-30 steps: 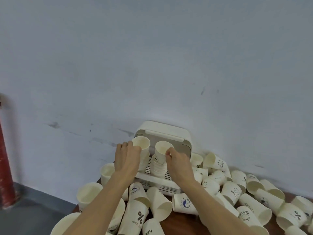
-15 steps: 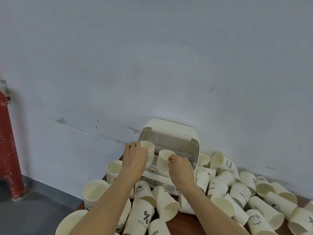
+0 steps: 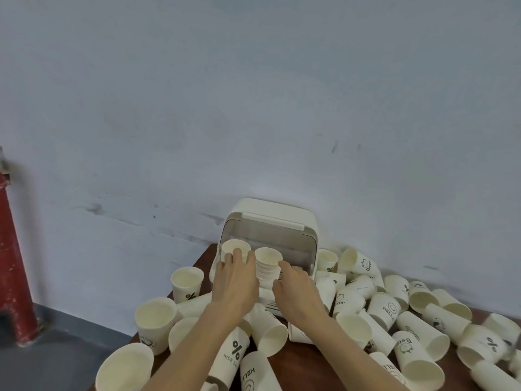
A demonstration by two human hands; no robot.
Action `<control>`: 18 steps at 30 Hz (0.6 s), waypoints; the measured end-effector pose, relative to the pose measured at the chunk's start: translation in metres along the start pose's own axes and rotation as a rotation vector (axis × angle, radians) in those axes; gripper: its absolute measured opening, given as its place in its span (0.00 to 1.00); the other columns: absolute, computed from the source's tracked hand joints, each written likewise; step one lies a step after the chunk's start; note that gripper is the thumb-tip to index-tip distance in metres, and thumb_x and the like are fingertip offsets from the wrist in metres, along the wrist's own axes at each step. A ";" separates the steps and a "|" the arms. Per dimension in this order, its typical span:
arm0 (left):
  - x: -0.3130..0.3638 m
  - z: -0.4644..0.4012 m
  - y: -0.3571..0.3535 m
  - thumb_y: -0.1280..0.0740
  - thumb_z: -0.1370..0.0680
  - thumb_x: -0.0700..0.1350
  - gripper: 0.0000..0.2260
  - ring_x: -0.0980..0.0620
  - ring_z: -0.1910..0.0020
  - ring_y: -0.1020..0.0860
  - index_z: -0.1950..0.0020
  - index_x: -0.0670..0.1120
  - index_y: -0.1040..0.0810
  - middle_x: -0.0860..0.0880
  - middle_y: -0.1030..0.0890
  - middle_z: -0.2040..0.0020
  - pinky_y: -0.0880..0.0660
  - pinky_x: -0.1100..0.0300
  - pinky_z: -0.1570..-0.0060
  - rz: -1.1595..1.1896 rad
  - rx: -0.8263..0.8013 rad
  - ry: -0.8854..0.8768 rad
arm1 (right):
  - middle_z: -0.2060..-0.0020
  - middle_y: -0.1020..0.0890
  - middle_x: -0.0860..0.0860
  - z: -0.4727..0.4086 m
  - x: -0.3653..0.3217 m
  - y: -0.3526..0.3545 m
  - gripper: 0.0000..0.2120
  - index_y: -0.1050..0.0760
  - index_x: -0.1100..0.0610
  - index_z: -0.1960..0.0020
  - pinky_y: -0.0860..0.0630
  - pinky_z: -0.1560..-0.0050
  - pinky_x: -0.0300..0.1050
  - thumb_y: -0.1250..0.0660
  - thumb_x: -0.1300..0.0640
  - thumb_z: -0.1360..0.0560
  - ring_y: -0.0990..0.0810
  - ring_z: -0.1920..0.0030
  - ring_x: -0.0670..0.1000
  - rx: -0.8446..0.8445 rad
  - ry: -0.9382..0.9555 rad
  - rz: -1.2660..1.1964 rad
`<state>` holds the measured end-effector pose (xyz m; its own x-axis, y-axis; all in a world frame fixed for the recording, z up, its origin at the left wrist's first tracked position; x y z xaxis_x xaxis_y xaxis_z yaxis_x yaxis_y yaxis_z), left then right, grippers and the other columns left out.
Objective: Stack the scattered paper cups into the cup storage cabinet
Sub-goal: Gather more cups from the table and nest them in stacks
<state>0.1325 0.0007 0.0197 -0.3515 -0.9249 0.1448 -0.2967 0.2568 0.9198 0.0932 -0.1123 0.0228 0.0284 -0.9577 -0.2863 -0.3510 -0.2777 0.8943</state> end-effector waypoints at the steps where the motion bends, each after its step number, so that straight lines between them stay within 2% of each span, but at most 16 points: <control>1: 0.007 0.007 0.007 0.42 0.21 0.46 0.22 0.45 0.38 0.32 0.27 0.47 0.40 0.44 0.31 0.35 0.33 0.52 0.41 0.036 0.015 -0.016 | 0.51 0.21 0.51 0.008 0.000 0.008 0.10 0.29 0.54 0.45 0.29 0.57 0.46 0.42 0.61 0.24 0.25 0.52 0.52 0.013 0.006 -0.019; 5: 0.032 0.040 0.034 0.43 0.20 0.48 0.19 0.48 0.39 0.31 0.29 0.50 0.36 0.47 0.31 0.36 0.33 0.53 0.40 0.174 0.083 -0.079 | 0.50 0.23 0.50 0.049 0.005 0.042 0.12 0.29 0.54 0.40 0.28 0.54 0.45 0.42 0.58 0.23 0.25 0.49 0.52 0.053 -0.023 -0.064; 10: 0.070 0.081 0.059 0.41 0.20 0.49 0.17 0.49 0.40 0.30 0.31 0.51 0.32 0.49 0.29 0.38 0.30 0.55 0.45 0.388 0.148 -0.147 | 0.42 0.24 0.51 0.112 0.029 0.083 0.21 0.36 0.53 0.29 0.29 0.42 0.46 0.43 0.54 0.21 0.27 0.41 0.52 0.077 -0.124 -0.088; 14: 0.107 0.109 0.071 0.39 0.20 0.49 0.19 0.52 0.39 0.30 0.30 0.52 0.32 0.51 0.29 0.38 0.30 0.57 0.44 0.526 0.166 -0.196 | 0.38 0.26 0.47 0.158 0.053 0.112 0.22 0.38 0.50 0.27 0.33 0.38 0.44 0.42 0.52 0.20 0.30 0.37 0.49 0.132 -0.193 -0.133; 18: 0.143 0.129 0.071 0.39 0.21 0.48 0.18 0.55 0.40 0.30 0.30 0.54 0.31 0.55 0.30 0.40 0.32 0.60 0.45 0.604 0.152 -0.240 | 0.37 0.26 0.45 0.196 0.080 0.134 0.23 0.38 0.47 0.26 0.33 0.37 0.40 0.42 0.51 0.21 0.29 0.36 0.46 0.204 -0.252 -0.168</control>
<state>-0.0538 -0.0768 0.0589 -0.6780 -0.5222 0.5173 -0.1010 0.7632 0.6382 -0.1352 -0.2110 0.0518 -0.1212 -0.8445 -0.5217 -0.5411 -0.3844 0.7480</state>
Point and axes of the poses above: each hand's wrist, its own z-axis away from the middle knuckle, its own y-axis out of the back of the hand, x = y × z, the point moved 8 cm from there along -z, towards the middle knuckle
